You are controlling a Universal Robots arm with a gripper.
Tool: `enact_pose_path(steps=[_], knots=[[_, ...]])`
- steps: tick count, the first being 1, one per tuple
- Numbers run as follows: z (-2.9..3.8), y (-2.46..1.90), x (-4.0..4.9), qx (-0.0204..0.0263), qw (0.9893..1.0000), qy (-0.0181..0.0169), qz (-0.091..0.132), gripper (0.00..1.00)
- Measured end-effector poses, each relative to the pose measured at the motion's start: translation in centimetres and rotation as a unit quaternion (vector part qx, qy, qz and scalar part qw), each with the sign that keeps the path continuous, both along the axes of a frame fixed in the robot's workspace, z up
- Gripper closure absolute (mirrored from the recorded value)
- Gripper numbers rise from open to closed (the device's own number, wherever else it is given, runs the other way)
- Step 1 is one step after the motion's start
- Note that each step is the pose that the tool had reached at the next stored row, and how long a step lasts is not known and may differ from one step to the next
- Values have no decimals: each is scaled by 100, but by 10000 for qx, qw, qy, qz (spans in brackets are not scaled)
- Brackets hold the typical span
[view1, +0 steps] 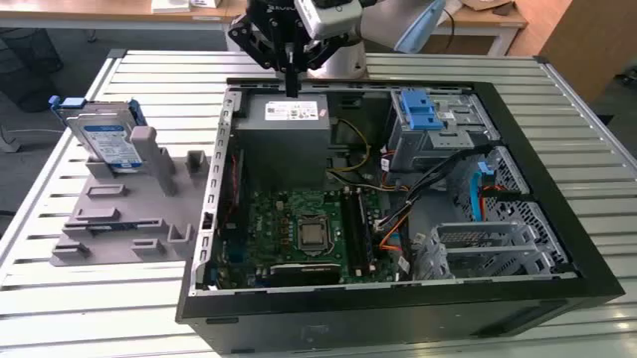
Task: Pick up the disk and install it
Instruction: 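Reach for the disk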
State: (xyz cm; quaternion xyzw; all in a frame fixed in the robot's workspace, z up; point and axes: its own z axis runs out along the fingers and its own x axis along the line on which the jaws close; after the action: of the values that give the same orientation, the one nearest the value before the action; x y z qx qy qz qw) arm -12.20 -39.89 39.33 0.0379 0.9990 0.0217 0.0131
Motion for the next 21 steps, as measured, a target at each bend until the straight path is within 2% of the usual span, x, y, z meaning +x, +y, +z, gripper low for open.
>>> enact_pose_path(steps=[21], knots=[[-1, 0, -29, 0, 10000, 0, 0, 89]])
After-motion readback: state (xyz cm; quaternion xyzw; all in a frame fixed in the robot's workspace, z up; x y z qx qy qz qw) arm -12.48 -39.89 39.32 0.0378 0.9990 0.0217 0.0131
